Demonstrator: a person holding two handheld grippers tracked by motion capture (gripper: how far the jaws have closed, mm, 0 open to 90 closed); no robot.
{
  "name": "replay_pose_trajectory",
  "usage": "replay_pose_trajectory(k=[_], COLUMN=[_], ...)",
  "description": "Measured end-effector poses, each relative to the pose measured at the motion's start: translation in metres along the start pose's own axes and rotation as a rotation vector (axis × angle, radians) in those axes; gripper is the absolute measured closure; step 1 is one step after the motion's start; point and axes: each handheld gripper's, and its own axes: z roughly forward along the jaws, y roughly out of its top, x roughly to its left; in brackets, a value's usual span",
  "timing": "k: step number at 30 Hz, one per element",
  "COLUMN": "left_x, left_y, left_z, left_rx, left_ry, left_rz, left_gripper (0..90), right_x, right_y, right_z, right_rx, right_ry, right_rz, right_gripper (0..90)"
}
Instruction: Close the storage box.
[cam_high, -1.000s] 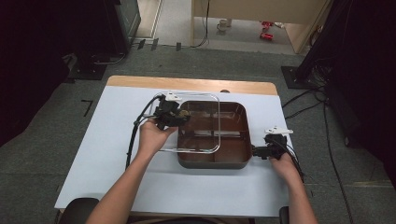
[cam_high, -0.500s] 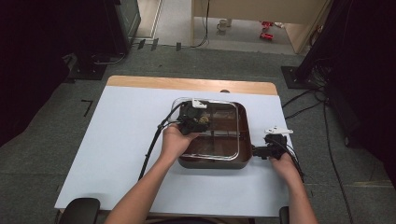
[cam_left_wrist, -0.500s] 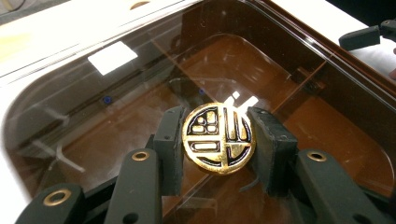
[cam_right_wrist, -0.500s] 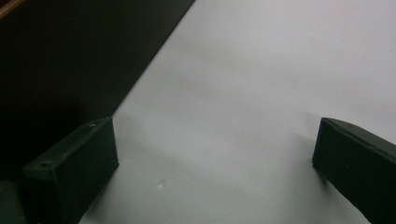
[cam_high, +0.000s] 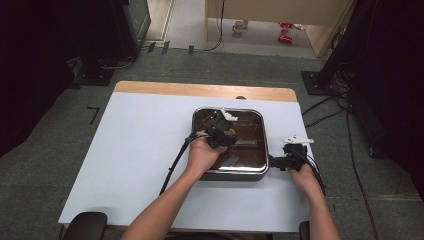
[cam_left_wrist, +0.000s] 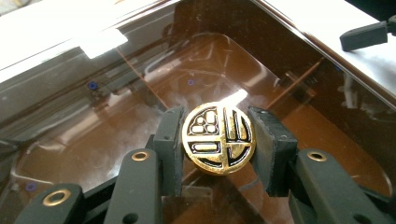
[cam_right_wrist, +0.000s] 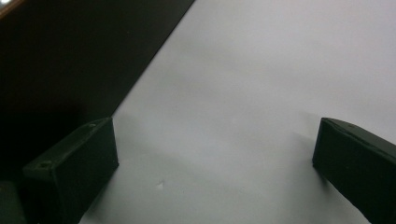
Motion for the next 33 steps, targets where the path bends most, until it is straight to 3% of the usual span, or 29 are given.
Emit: replay_pose_trajectory(k=[6, 10, 14, 20, 24, 27, 33], left_x=[0.005, 0.010, 0.018, 0.027, 0.032, 0.035, 0.043], left_y=[-0.002, -0.001, -0.002, -0.005, -0.009, -0.012, -0.015], left_z=[0.000, -0.003, -0.004, -0.013, -0.019, -0.023, -0.033], left_rx=[-0.008, -0.021, -0.007, -0.039, -0.024, 0.014, 0.009], left_ry=[-0.030, -0.038, -0.081, -0.113, -0.116, -0.167, -0.244], left_rz=[0.016, 0.009, 0.000, 0.073, 0.121, 0.163, 0.136], left_gripper=[58.0, 50.2, 44.9, 39.7, 37.1, 31.7, 28.7], right_x=[0.000, 0.000, 0.000, 0.000, 0.000, 0.000, 0.000], right_y=[0.000, 0.000, 0.000, 0.000, 0.000, 0.000, 0.000], right_z=[0.000, 0.000, 0.000, 0.000, 0.000, 0.000, 0.000], right_rx=[0.000, 0.001, 0.001, 0.000, 0.000, 0.001, 0.001], right_ry=[0.000, 0.000, 0.000, 0.000, 0.000, 0.001, 0.000], right_rz=[0.000, -0.001, 0.000, -0.001, -0.001, -0.001, -0.001], right_gripper=[0.0, 0.0, 0.0, 0.0, 0.0, 0.0, 0.0])
